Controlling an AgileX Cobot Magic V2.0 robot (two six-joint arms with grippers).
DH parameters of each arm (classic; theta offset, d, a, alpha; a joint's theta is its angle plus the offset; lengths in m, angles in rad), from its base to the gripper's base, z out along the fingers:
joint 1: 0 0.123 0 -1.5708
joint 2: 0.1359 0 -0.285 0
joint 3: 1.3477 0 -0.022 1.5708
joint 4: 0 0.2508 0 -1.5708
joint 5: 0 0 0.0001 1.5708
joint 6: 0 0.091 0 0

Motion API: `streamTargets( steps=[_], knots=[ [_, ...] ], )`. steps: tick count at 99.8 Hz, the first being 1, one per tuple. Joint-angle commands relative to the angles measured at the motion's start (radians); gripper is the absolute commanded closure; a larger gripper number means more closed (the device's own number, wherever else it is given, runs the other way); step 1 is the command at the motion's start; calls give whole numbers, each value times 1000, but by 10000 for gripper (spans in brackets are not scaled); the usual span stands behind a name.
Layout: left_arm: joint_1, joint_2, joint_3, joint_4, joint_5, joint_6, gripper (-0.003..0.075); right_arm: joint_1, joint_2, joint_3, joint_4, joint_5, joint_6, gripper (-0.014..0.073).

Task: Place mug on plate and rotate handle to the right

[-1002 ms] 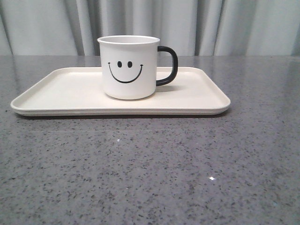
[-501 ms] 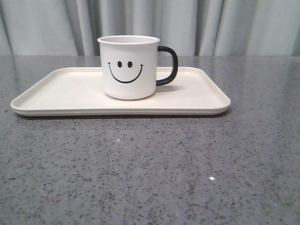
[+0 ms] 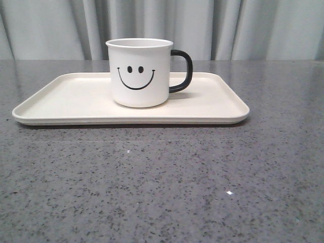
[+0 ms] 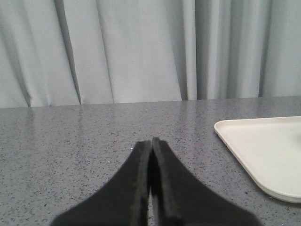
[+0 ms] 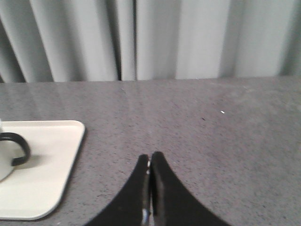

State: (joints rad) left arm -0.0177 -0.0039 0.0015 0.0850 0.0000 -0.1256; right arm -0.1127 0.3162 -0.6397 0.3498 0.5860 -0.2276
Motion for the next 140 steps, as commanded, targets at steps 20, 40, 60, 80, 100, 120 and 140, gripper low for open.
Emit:
streamTargets(
  steps=[20, 40, 60, 80, 100, 120, 140],
  knots=[
    [2, -30, 8, -1, -81, -3, 740, 235, -229, 137, -98, -104, -23, 652],
    [2, -30, 8, -1, -81, -3, 740, 266, -349, 376, -133, -247, -21, 652],
    [2, -30, 8, -1, -81, -3, 740, 266, -347, 554, -132, -439, -20, 652],
    [2, -30, 8, -1, -81, -3, 740, 266, -348, 670, -132, -626, -20, 652],
    [2, -30, 8, -1, -81, -3, 740, 266, -348, 666, -142, -617, -73, 652],
    [2, -30, 8, -1, -81, -3, 740, 266, -348, 666, -142, -617, -73, 652],
    [2, -30, 8, -1, -81, -3, 740, 266, -348, 666, -143, -605, -63, 652]
  ],
)
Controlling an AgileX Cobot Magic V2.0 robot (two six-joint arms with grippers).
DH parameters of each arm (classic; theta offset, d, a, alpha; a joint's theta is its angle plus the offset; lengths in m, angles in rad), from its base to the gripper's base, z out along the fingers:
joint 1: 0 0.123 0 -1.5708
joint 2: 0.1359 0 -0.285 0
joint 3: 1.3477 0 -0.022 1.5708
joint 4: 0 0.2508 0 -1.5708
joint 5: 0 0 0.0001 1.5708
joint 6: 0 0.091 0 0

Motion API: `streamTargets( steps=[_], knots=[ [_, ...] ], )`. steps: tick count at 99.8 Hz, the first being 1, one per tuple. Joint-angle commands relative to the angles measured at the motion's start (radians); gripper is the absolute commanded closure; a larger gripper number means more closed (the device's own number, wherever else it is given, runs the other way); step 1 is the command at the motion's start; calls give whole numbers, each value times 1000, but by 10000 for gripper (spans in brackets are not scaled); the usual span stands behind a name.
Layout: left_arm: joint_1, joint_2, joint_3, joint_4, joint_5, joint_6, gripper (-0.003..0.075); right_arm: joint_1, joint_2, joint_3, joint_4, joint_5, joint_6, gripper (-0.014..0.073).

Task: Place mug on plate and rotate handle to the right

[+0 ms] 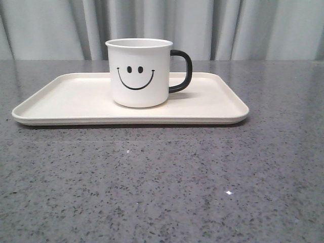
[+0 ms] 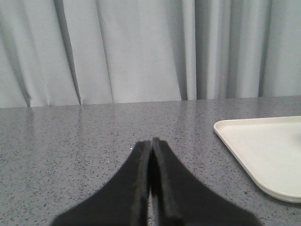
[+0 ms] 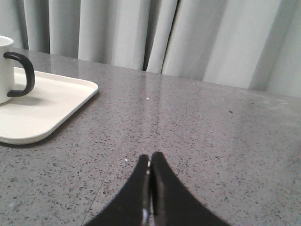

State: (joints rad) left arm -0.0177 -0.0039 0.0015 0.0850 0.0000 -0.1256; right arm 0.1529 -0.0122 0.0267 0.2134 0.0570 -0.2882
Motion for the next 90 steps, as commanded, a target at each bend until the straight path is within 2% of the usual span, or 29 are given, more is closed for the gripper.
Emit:
streamTargets(
  steps=[1, 28, 90],
  knots=[
    [2, -30, 8, -1, -81, -3, 740, 1, -19, 0, -9, -76, 0, 652],
    [2, -30, 8, -1, -81, -3, 740, 1, -19, 0, -213, -78, 194, 652],
    [2, -30, 8, -1, -81, -3, 740, 1, -19, 0, -232, -65, 198, 652]
  ],
)
